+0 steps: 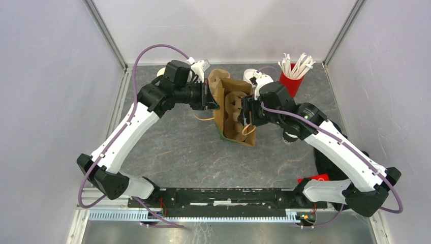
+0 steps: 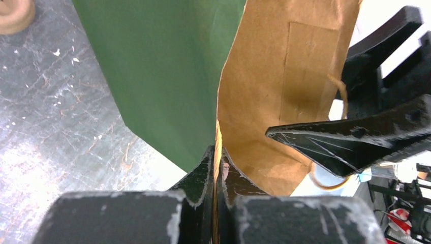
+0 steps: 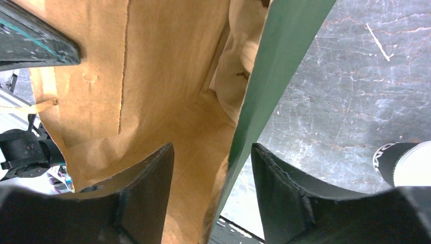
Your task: Pack the takeout coffee
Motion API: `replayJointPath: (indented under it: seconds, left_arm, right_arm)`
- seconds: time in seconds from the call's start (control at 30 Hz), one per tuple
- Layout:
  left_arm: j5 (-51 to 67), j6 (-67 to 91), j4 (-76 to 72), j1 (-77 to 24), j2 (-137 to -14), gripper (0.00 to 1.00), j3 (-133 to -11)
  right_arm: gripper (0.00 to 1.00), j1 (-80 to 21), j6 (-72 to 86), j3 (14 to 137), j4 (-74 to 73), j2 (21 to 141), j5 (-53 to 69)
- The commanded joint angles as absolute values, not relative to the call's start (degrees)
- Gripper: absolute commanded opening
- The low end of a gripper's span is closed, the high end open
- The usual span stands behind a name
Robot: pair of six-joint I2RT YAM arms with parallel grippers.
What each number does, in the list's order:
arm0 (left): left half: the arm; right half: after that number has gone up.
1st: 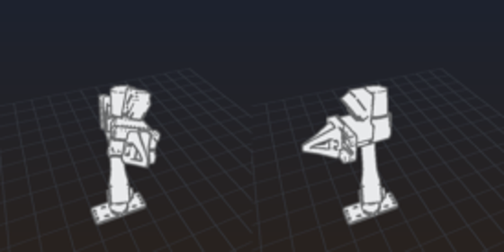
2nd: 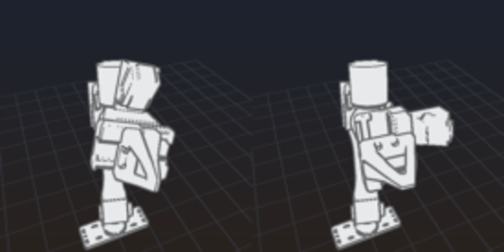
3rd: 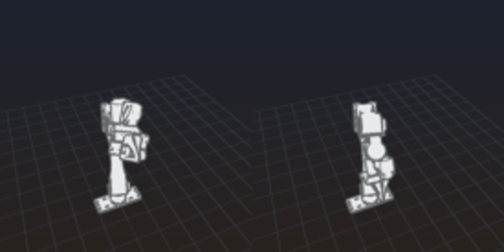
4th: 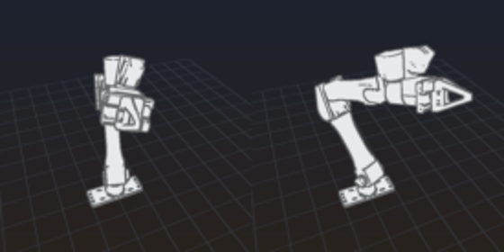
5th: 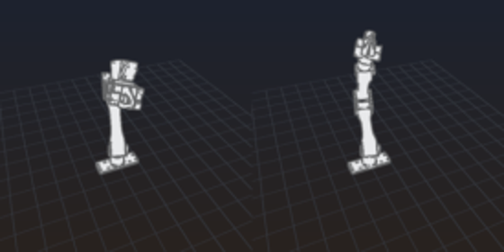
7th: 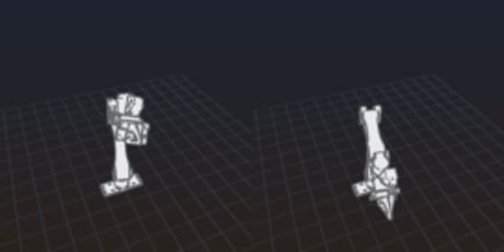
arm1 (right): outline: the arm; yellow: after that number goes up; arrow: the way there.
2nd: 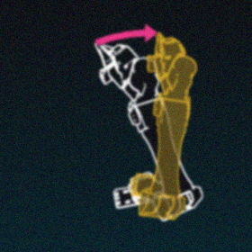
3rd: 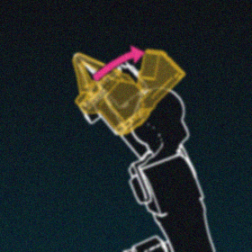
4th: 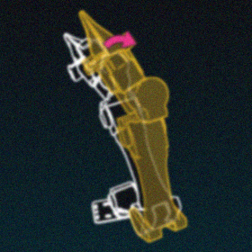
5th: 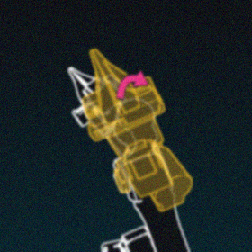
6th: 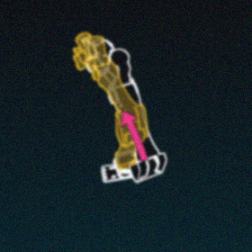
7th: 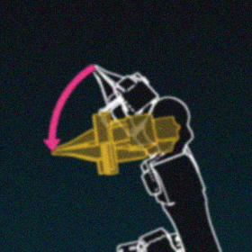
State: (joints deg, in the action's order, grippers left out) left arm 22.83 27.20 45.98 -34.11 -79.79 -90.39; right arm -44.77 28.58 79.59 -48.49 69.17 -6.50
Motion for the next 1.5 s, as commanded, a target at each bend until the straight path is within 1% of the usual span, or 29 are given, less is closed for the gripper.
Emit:
replayJointPath:
  seconds: [0.0,0.13,0.23,0.3,0.43,0.47,0.5,0.53,0.57,0.63,0.67,0.7,0.8,0.97,1.03,1.13,1.2,1.23,1.3,1.37,1.4,1.47]
  left_arm:
    - [27.2,26.5,49.9,-33.6,-81.5,0.02,-94.7]
    - [29.0,26.8,57.5,-33.2,-84.5,0.02,-98.5]
    - [30.0,26.8,61.9,-33.1,-86.4,0.02,-101.3]
    - [30.9,26.0,64.1,-33.0,-87.5,0.02,-103.2]
    - [30.0,23.8,70.2,-32.9,-90.7,0.02,-108.1]
    - [27.7,23.4,72.9,-32.9,-91.9,0.07,-110.0]
    - [24.8,23.6,75.7,-32.9,-93.2,0.18,-112.1]
    - [20.9,24.0,78.6,-32.9,-94.4,0.32,-114.2]
    - [17.0,25.1,81.1,-32.9,-95.6,0.49,-116.7]
    - [11.9,27.2,83.8,-32.9,-95.8,0.72,-120.5]
    - [9.9,29.2,83.9,-32.9,-94.5,0.81,-121.2]
    - [7.5,30.8,83.9,-32.9,-92.9,0.87,-121.3]
    - [3.2,35.8,83.9,-32.9,-87.3,0.99,-117.5]
    - [2.0,43.6,81.0,-34.9,-79.1,1.0,-104.9]
    - [2.0,45.3,78.9,-36.7,-78.5,1.0,-103.5]
    - [-1.6,47.0,76.7,-41.1,-80.5,1.0,-103.2]
    - [-4.0,47.9,76.4,-43.2,-81.9,0.97,-102.5]
    - [-5.0,48.0,75.8,-43.8,-82.3,0.95,-101.8]
    - [-7.7,48.1,75.4,-44.2,-82.8,0.83,-101.5]
    - [-9.2,46.8,75.2,-44.2,-83.8,0.76,-102.9]
    - [-10.1,45.9,75.1,-44.2,-84.3,0.66,-103.4]
    - [-10.2,43.8,75.0,-44.2,-86.0,0.55,-104.3]
  right_arm:
    - [0.73,-44.9,26.6,86.5,-49.8,69.7,-8.2]
    - [0.85,-44.8,21.4,92.1,-52.0,70.8,-8.8]
    - [0.9,-44.8,18.7,95.7,-52.9,71.3,-7.9]
    - [0.97,-44.9,17.7,96.7,-53.1,71.2,-7.8]
    - [0.98,-44.8,16.9,98.3,-54.7,71.0,-11.2]
    - [0.98,-44.7,16.8,98.3,-54.9,70.6,-12.2]
    - [0.98,-44.7,16.5,98.1,-54.9,70.3,-13.0]
    - [0.98,-44.7,16.2,97.5,-54.7,69.8,-13.6]
    - [0.98,-44.7,15.9,96.9,-54.4,69.4,-14.4]
    - [0.98,-44.5,15.6,96.0,-54.7,69.0,-16.3]
    - [0.98,-44.4,15.7,96.0,-55.3,69.0,-17.4]
    - [0.98,-44.3,15.6,96.1,-55.7,68.9,-18.1]
    - [0.98,-44.2,15.6,96.2,-55.9,68.2,-19.8]
    - [0.98,-44.1,15.7,93.0,-54.3,66.0,-20.8]
    - [0.98,-44.0,15.6,92.0,-54.7,65.3,-21.9]
    - [0.98,-44.0,15.9,91.7,-56.6,65.0,-25.2]
    - [0.98,-44.0,15.7,91.7,-58.0,65.1,-27.7]
    - [0.98,-44.0,15.5,91.9,-59.1,65.1,-28.9]
    - [0.98,-44.0,15.1,92.3,-61.4,65.3,-32.2]
    - [0.98,-43.9,15.2,92.5,-64.4,65.7,-35.4]
    - [0.98,-43.5,15.5,92.0,-66.0,66.0,-37.0]
    - [0.98,-42.2,15.5,89.8,-67.2,66.3,-37.6]
